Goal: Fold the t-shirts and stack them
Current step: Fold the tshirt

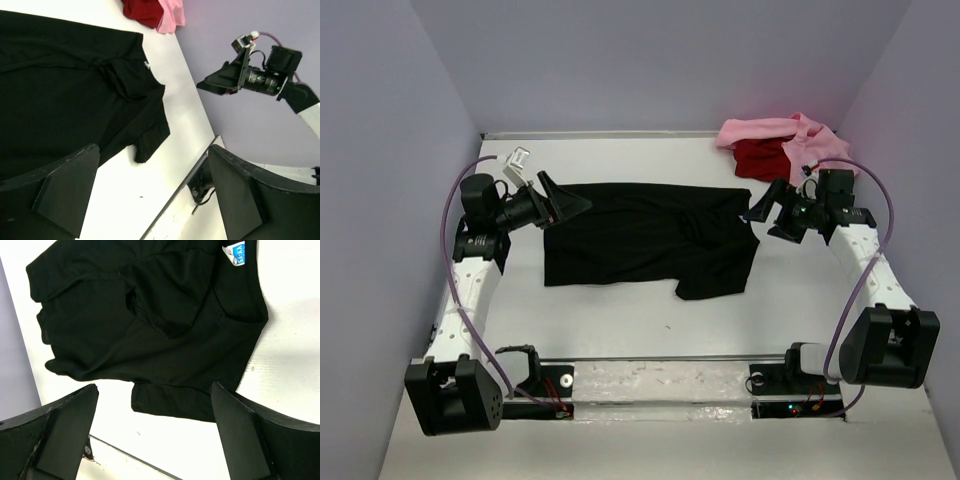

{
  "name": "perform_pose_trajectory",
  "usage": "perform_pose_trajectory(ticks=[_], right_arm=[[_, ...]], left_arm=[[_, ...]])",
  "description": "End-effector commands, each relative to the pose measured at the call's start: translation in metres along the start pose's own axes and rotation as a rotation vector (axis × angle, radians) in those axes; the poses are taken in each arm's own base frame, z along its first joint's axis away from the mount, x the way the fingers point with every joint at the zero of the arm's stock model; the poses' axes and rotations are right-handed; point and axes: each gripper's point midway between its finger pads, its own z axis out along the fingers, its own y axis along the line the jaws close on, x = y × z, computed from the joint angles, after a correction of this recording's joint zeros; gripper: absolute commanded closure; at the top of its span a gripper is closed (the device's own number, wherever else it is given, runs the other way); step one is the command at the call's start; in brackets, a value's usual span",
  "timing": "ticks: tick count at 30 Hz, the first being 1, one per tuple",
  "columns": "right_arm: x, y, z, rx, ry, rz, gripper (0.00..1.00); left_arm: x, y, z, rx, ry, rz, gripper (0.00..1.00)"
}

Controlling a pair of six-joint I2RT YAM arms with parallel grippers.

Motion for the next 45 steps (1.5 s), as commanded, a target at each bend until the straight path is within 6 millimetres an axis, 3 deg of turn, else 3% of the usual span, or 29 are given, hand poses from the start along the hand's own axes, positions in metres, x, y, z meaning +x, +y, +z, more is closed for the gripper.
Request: perform_pose_trajectory(ticks=[1, 3, 8, 9, 10, 11, 12, 13, 15, 16, 17, 21, 22, 26, 28, 31, 33, 34, 37, 45], right_arm=[[-0.016, 0.017, -0.013, -0.027, -0.068, -0.057, 0.01], [-0.016, 0.018, -0.014, -0.03, -0.071, -0.056, 0.01], [-0.014, 0.018, -0.016, -0.03, -0.077, -0.053, 0.01], [-0.013, 0.018, -0.016, -0.031, -0.076, -0.051, 0.01], [-0.012, 0.018, -0.017, -0.032, -0.076, -0.051, 0.01], [-0.011, 0.018, -0.017, -0.033, -0.077, -0.051, 0.01], [-0.011, 0.018, -0.017, -0.031, -0.076, -0.048, 0.01], [-0.01, 0.017, -0.016, -0.032, -0.071, -0.044, 0.01], [-0.01, 0.019, -0.017, -0.038, -0.073, -0.042, 0.01], [-0.01, 0.02, -0.018, -0.041, -0.074, -0.044, 0.01], [-0.012, 0.022, -0.019, -0.042, -0.081, -0.048, 0.01], [-0.012, 0.022, -0.02, -0.041, -0.079, -0.052, 0.01], [-0.011, 0.02, -0.02, -0.031, -0.076, -0.051, 0.01], [0.001, 0.002, -0.015, 0.042, -0.023, -0.022, 0.02], [0.016, -0.011, -0.012, 0.083, 0.027, 0.005, 0.02], [0.033, -0.023, -0.01, 0.11, 0.039, 0.026, 0.01], [0.039, -0.019, -0.01, 0.074, 0.025, 0.051, 0.01], [0.051, -0.02, -0.007, 0.048, 0.056, 0.074, 0.01], [0.064, -0.02, 0.0, 0.005, 0.07, 0.121, 0.01], [0.073, -0.024, 0.015, -0.029, 0.095, 0.175, 0.02]], left_arm=[[-0.013, -0.028, -0.012, 0.016, -0.042, -0.061, 0.01], [-0.018, -0.035, -0.015, 0.012, -0.053, -0.011, 0.01], [-0.014, -0.022, -0.024, -0.13, -0.06, -0.073, 0.01], [-0.006, -0.015, -0.022, -0.124, -0.048, -0.084, 0.02], [-0.011, -0.017, -0.017, -0.068, -0.086, -0.043, 0.48], [0.001, -0.023, -0.016, 0.02, -0.055, -0.061, 0.54], [0.01, -0.022, -0.016, 0.084, -0.037, -0.112, 0.53], [0.017, -0.03, -0.015, 0.208, -0.052, -0.138, 0.27], [0.02, -0.027, -0.017, 0.203, -0.072, -0.122, 0.06], [0.016, -0.03, -0.019, 0.188, -0.096, -0.087, 0.01], [0.021, -0.011, -0.017, 0.092, -0.087, -0.089, 0.01], [0.02, 0.001, -0.017, -0.016, -0.053, -0.023, 0.01], [0.015, 0.018, -0.019, -0.149, -0.064, -0.059, 0.01], [0.026, 0.057, -0.029, -0.373, -0.058, -0.111, 0.01], [0.044, 0.083, -0.033, -0.474, -0.037, -0.185, 0.01], [0.093, 0.133, -0.052, -0.711, 0.057, -0.325, 0.01], [0.108, 0.143, -0.055, -0.742, 0.075, -0.361, 0.01], [0.111, 0.145, -0.058, -0.768, 0.07, -0.385, 0.01], [0.104, 0.153, -0.067, -0.855, 0.011, -0.418, 0.01], [0.118, 0.178, -0.068, -0.968, 0.026, -0.551, 0.06]])
